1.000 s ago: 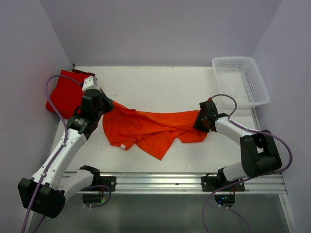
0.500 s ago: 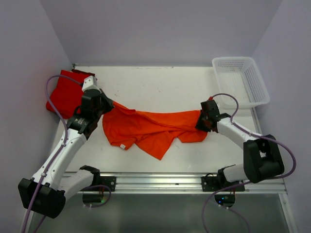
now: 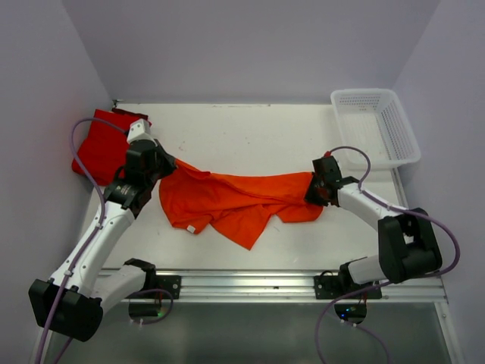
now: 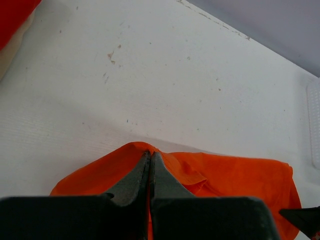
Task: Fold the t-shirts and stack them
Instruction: Flatten the tshirt out
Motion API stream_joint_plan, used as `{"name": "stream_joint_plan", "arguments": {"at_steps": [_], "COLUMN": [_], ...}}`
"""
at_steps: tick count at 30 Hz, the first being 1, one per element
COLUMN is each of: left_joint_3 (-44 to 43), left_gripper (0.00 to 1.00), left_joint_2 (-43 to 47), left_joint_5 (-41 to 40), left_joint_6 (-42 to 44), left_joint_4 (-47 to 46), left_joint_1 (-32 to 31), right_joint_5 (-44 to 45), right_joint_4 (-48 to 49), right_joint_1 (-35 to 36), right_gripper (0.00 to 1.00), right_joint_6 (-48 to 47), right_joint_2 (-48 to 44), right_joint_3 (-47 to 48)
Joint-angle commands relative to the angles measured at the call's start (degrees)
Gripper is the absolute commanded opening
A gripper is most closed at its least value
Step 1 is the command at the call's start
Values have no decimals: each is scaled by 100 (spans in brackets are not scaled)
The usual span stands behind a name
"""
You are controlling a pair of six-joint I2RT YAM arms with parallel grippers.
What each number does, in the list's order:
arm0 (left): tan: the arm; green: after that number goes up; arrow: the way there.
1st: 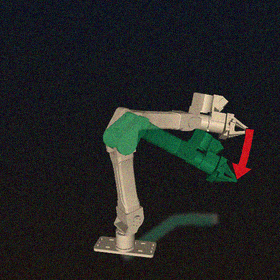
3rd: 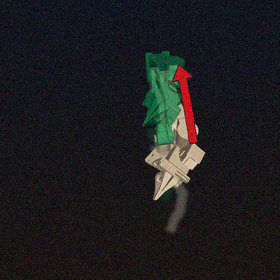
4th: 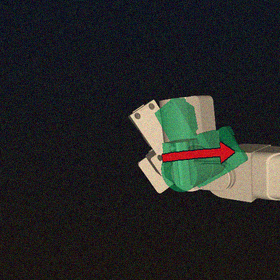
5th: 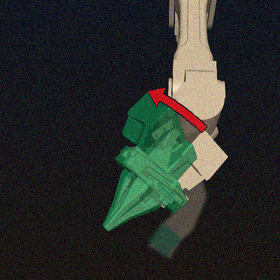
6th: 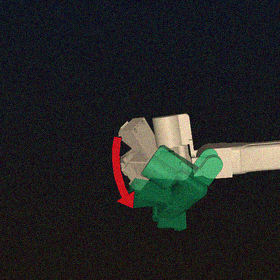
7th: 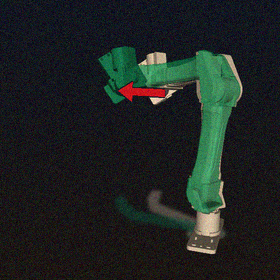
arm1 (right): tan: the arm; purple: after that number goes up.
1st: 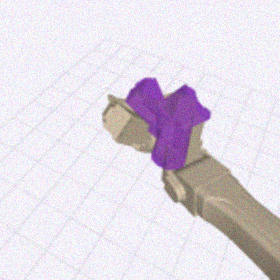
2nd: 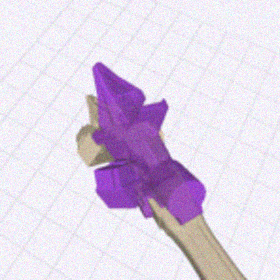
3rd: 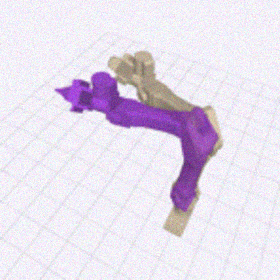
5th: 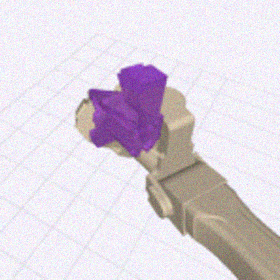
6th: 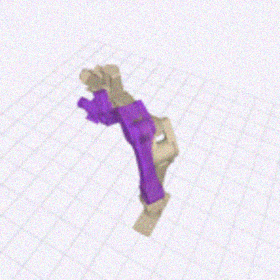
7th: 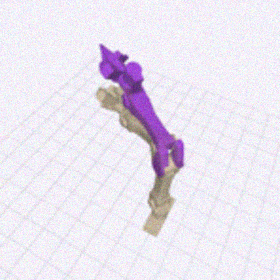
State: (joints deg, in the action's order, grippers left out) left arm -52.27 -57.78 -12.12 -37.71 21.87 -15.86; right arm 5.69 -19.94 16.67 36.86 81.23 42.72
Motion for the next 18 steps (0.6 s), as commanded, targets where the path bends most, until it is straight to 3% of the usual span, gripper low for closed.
{"name": "stream_joint_plan", "arguments": {"at_steps": [1, 9, 18], "left_joint_3": [7, -1037, -2752], "left_gripper": [0, 0, 0], "left_joint_2": [161, 180, 161], "left_joint_5": [69, 60, 201], "left_joint_6": [264, 1011, 1855], "left_joint_4": [-262, -341, -376], "left_joint_1": [74, 74, 74], "right_joint_5": [-296, -315, -16], "right_joint_4": [167, -474, -1134], "right_joint_1": [3, 3, 21], "right_gripper": [0, 0, 0], "right_joint_6": [-187, -882, -1814], "right_joint_2": [-405, -1732, -1997], "right_joint_3": [105, 1525, 3741]}}
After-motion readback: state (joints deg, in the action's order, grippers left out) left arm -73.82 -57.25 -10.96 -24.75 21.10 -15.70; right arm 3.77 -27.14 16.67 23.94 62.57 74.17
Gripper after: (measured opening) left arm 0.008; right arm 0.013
